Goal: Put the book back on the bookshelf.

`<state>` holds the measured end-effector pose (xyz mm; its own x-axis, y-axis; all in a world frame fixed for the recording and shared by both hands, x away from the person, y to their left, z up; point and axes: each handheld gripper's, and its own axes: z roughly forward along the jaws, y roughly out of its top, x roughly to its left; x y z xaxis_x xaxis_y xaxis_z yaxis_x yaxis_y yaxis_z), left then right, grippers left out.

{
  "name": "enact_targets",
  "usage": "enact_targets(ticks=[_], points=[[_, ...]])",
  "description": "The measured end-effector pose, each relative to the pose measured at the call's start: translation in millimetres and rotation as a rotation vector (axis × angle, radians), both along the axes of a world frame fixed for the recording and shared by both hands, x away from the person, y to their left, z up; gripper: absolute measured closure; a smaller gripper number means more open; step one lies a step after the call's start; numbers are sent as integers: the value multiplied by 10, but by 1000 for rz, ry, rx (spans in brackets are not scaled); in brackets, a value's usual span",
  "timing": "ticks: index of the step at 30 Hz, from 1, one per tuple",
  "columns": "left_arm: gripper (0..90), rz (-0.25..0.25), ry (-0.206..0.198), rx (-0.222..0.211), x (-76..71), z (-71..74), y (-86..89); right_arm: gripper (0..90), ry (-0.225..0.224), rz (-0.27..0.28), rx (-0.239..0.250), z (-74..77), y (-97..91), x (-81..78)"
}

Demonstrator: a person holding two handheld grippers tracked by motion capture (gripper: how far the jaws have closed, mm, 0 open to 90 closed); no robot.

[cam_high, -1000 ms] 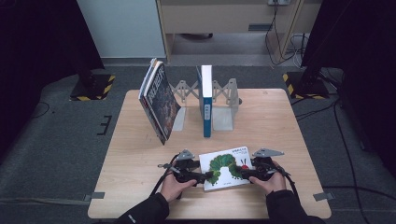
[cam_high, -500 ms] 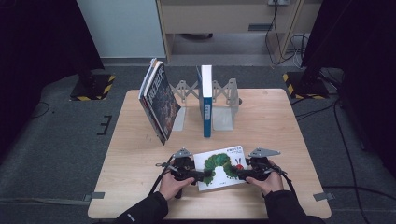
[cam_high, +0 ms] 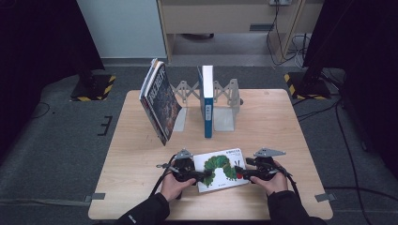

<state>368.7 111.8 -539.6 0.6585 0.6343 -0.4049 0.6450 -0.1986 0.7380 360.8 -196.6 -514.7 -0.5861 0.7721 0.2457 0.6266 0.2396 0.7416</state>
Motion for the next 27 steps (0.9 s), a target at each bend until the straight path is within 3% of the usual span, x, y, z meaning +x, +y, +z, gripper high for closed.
enact_targets(ticks=[4, 14, 18, 22, 27], points=[[229, 0, -3, 4, -1, 1, -1, 334, 40, -14, -37, -58, -6, 10], [216, -22, 10, -21, 6, -6, 8, 339, 65, 15, -2, -92, 57, 17], [250, -47, 31, -48, -20, -14, -18, 379, 54, 37, 8, -83, 82, 13], [270, -46, 14, -50, -36, 3, -14, 391, 40, 52, 11, -66, 78, 14], [370, -35, -6, -103, -46, 78, 31, 403, 28, 50, 26, -45, 52, 18]])
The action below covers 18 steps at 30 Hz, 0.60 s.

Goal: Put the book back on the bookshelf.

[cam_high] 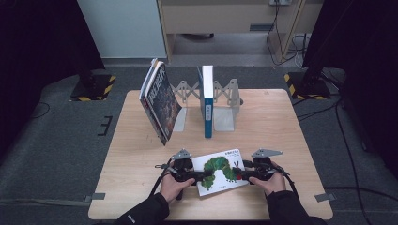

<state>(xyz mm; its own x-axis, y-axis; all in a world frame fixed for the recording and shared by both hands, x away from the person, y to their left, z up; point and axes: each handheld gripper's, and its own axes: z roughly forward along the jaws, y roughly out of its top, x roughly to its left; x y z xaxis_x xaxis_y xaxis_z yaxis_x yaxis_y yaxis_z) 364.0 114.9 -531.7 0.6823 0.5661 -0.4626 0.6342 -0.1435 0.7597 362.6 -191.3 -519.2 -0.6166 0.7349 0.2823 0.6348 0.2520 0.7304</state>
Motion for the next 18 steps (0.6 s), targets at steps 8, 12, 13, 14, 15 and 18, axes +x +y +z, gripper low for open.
enact_targets(ticks=[8, 12, 13, 14, 15, 18], points=[[479, -9, -20, -56, -31, 80, 20, 411, -17, -14, 37, 24, -23, 2], [540, -22, -27, -85, -57, 122, 7, 413, -21, -17, 58, 41, -41, 3], [548, -25, -31, -85, -63, 130, 3, 415, -26, -22, 61, 46, -44, 4], [553, -28, -34, -85, -67, 139, 0, 417, -28, -21, 65, 51, -48, 3], [560, -31, -32, -86, -70, 148, -3, 419, -31, -21, 67, 53, -51, 4], [581, -40, -38, -84, -82, 178, -10, 426, -40, -22, 75, 68, -61, 1]])
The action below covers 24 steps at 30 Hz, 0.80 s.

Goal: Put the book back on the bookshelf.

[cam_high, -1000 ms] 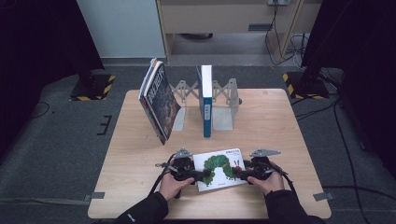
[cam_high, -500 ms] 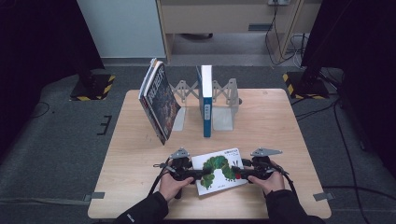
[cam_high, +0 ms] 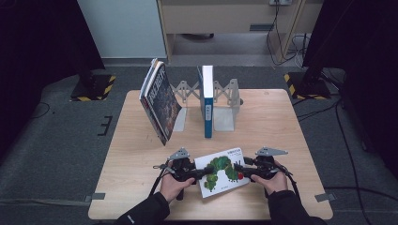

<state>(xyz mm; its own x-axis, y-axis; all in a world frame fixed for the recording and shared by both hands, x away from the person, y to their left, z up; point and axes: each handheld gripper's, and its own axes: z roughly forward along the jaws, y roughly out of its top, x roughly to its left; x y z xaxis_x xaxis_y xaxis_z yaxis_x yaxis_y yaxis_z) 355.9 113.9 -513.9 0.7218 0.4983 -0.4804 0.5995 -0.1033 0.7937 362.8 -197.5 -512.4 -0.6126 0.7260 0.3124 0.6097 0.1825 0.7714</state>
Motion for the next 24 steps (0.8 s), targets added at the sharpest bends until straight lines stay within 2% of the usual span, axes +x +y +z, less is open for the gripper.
enact_targets(ticks=[5, 9, 10, 12, 18, 24], points=[[623, -11, -3, 2, -10, 45, -8, 433, -22, -9, 19, 30, -13, -2], [683, -17, 17, -7, -19, 91, 0, 438, -37, -14, 46, 62, -35, -5], [704, -23, -1, 2, -27, 104, -5, 438, -38, -15, 53, 68, -41, -6], [735, -22, -3, -9, -39, 133, -13, 433, -49, -20, 35, 74, -56, -4], [748, -4, -36, 11, -57, 193, -3, 400, -65, -44, 12, 87, -131, -2], [751, 23, -69, 21, -64, 288, 20, 342, -69, -100, -64, 67, -248, 17]])
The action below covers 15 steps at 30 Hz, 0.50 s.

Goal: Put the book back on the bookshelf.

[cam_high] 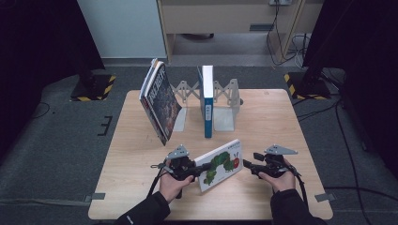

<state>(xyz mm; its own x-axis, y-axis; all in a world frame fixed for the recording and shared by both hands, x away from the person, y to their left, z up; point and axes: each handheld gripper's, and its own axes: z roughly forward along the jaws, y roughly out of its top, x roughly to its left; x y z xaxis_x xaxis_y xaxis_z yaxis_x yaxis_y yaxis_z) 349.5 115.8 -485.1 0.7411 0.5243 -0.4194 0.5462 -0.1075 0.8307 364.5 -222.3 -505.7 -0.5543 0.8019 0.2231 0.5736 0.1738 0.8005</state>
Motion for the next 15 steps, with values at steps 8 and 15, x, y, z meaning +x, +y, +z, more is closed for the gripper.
enact_targets(ticks=[8, 15], points=[[751, 36, -16, 1, 14, 134, 76, 295, 15, -65, -146, -54, -166, 38], [751, 72, -73, 31, 11, 287, 110, 250, 76, -108, -258, -144, -312, 81]])
